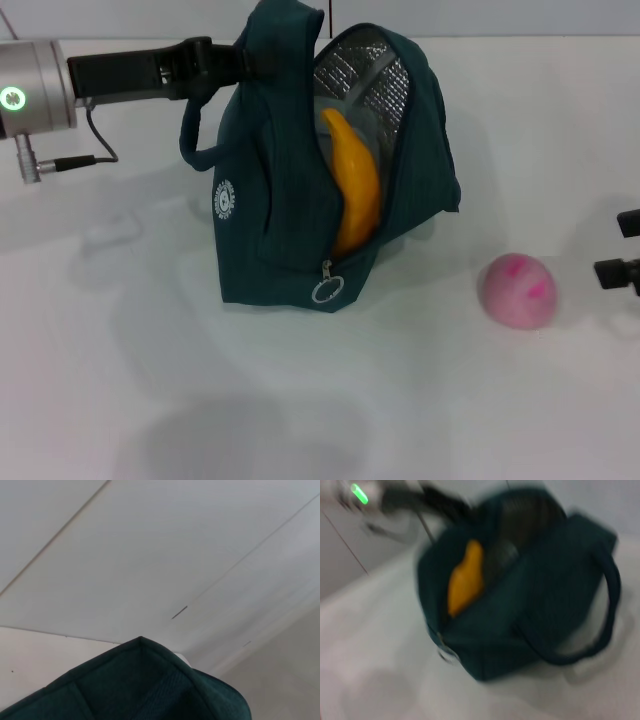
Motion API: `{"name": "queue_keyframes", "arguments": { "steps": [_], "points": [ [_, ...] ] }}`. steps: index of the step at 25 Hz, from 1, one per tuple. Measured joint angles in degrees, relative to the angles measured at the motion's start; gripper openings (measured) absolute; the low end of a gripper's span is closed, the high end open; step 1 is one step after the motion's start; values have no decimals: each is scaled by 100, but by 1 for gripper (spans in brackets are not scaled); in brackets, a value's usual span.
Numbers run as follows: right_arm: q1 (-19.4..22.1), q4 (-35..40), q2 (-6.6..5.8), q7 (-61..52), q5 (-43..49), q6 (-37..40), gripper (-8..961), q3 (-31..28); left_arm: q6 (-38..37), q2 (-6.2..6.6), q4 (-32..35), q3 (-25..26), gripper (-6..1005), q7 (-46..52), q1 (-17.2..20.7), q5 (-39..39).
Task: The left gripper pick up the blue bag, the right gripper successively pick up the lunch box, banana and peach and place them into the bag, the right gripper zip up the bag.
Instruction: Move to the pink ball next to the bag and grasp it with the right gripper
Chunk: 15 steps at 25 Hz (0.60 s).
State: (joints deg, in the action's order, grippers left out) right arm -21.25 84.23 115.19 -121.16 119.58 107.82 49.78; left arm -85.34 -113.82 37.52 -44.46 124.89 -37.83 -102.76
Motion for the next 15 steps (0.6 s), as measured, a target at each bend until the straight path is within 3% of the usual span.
{"name": "queue_keyframes", "arguments": {
  "steps": [4, 9, 15],
  "points": [
    [-774, 487, -16, -1290, 1047, 230, 869, 618, 16, -3, 0, -1, 62, 0, 4, 10],
    [-1748, -44, 10, -1984, 2140, 390, 870, 1158, 18, -26, 1, -2, 62, 0, -44, 17],
    [-2192, -834, 28, -2116, 2483, 33, 870, 1652, 18, -36, 1, -1, 62, 0, -48, 21]
  ]
}}
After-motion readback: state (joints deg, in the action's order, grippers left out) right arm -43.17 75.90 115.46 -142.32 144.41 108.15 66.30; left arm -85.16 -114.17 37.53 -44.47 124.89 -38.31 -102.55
